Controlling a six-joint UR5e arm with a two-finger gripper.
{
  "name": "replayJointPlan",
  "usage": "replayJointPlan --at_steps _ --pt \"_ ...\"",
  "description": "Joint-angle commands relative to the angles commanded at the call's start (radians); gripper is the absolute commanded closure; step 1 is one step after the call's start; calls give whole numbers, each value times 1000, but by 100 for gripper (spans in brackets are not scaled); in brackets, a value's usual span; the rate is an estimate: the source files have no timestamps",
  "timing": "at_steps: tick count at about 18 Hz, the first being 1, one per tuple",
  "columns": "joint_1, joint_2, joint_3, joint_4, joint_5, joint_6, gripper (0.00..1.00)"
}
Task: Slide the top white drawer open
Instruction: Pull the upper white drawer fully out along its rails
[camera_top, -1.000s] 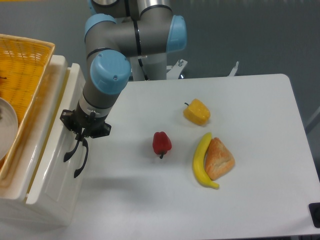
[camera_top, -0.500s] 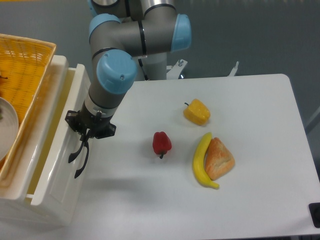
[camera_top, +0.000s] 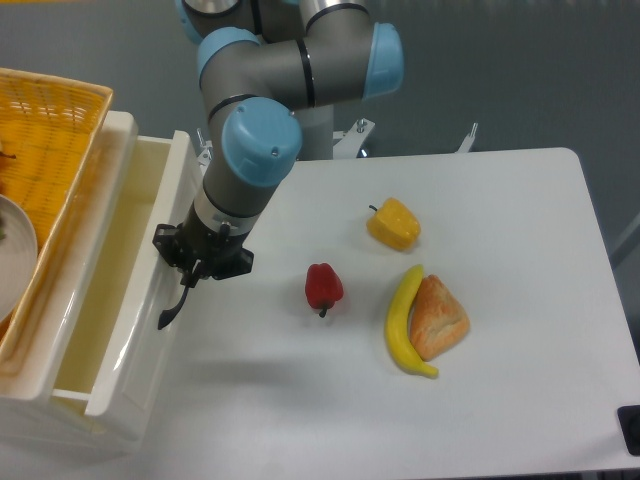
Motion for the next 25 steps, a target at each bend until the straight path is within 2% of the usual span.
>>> replayJointPlan --at_steps 25 --pt "120 0 -2 -11 3 69 87"
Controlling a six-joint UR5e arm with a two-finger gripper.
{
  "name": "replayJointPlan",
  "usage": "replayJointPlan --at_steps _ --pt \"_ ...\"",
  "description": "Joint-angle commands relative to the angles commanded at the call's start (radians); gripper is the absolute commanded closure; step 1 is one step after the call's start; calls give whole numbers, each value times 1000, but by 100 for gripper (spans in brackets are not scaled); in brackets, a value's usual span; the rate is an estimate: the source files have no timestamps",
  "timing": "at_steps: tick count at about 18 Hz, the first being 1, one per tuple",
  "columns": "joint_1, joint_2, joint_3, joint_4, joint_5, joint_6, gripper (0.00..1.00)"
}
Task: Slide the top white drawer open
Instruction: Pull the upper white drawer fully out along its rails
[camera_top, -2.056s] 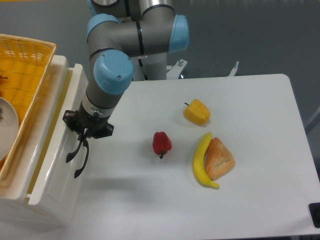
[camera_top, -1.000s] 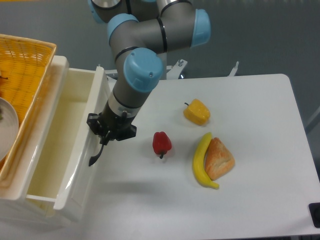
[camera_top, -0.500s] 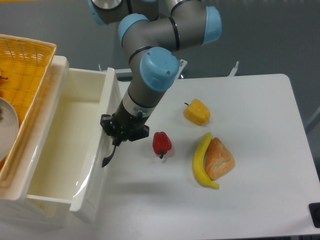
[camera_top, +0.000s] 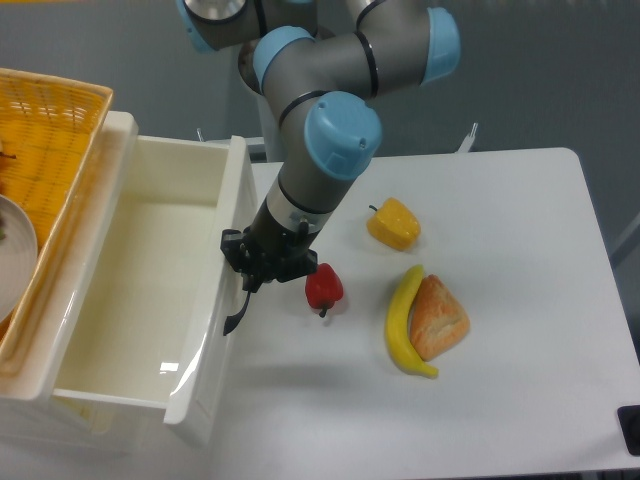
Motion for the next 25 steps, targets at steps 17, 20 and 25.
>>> replayJointPlan --at_steps 17,20,25 --pt "35 -5 0 -2 -8 6 85" --pt "38 -5 0 0 -8 6 79" --pt "57 -3 0 0 -18 6 64"
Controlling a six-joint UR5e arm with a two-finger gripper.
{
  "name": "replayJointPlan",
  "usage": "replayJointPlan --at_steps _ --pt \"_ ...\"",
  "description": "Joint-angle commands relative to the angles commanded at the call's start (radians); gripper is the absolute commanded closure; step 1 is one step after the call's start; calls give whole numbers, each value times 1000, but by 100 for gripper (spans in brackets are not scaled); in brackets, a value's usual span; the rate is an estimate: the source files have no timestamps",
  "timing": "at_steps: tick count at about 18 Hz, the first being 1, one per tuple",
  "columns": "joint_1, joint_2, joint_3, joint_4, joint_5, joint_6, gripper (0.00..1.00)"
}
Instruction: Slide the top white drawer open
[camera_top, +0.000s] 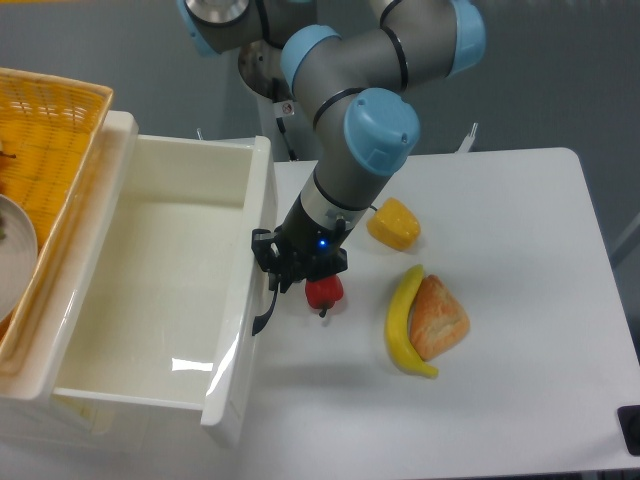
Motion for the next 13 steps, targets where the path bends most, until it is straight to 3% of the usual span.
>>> replayJointPlan --at_steps 10,13 --pt "15 2 2 2 -9 0 62" --pt "34 2 2 8 -8 0 58"
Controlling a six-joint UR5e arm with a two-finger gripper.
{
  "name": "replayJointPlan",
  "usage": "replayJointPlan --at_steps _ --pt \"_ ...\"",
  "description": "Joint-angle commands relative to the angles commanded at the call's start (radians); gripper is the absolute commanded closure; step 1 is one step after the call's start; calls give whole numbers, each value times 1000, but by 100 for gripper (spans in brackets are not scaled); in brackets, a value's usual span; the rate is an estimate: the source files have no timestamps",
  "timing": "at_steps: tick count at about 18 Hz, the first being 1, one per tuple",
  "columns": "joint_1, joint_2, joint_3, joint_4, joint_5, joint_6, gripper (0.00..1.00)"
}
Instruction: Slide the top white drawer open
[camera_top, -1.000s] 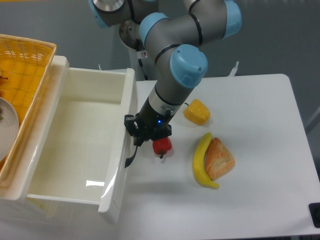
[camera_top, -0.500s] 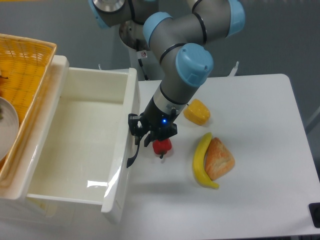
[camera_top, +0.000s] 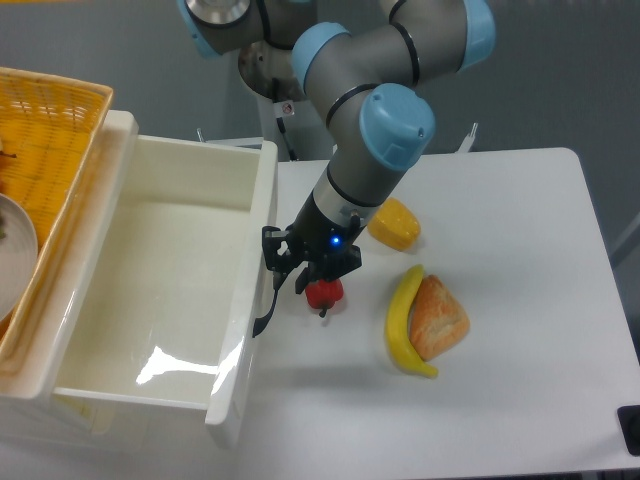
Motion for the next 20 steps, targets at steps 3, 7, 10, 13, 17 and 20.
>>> replayJointPlan --at_steps 3,7,10,13,17,20 --pt "29 -6 14 3 2 3 54" --pt "95 -15 20 9 5 96 41" --pt "132 -34 20 69 11 115 27" --pt "153 -60 20 115 27 117 0" --pt "167 -89 18 155 97 117 0" --pt "178 -112 17 175 190 120 0"
